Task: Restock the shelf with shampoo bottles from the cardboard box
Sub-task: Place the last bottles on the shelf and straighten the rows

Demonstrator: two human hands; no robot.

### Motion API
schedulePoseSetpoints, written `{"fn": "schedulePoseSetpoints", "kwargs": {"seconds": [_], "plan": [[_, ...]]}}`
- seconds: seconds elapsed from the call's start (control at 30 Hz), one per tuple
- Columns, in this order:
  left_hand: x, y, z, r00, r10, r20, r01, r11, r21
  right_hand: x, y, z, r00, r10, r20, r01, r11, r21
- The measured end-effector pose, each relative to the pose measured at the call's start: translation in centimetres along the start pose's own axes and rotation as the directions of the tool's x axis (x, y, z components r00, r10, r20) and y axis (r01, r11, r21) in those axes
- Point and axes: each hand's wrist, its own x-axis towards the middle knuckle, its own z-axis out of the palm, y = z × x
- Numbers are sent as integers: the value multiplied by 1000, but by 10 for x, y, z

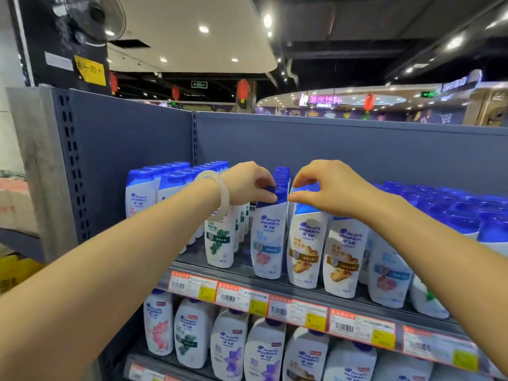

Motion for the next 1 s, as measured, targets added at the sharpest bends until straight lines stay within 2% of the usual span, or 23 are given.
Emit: {"fn": "schedulePoseSetpoints", "kwargs": {"seconds": [0.23,0.37,0.43,0.57,0.67,0.73,0.8,0.83,0.9,1.0], "plan": [[-2,2,-5,1000,3,0,-3,1000,-8,9,-6,8,1000,-2,-7,2,998,-60],[-12,-21,-28,980,-8,-198,15,999,34,17,-8,12,1000,6,-2,-6,999,-47],[-19,-41,-37,970,-66,-236,75,997,32,23,-10,14,1000,17,13,-16,999,-39],[-32,-69,-38,981,-146,-129,148,989,4,31,-14,22,997,31,70,-28,998,-49],[-34,-77,-31,986,-128,-110,127,992,-14,34,-17,25,997,39,65,-33,995,-89],[-35,-85,-34,974,-110,-196,114,993,7,36,-20,24,999,47,6,-46,994,-97],[-37,-99,-42,952,-146,-271,169,984,64,39,-28,22,999,31,-44,-34,998,-59],[-39,-109,-46,950,-171,-261,207,971,116,41,-33,22,998,13,-55,-15,999,-36],[-41,-126,-52,965,-218,-146,246,946,214,47,-45,25,998,-29,-55,27,999,-25],[-40,-137,-56,969,-246,-8,239,936,257,57,-62,34,995,-75,-58,74,997,-28]]}}
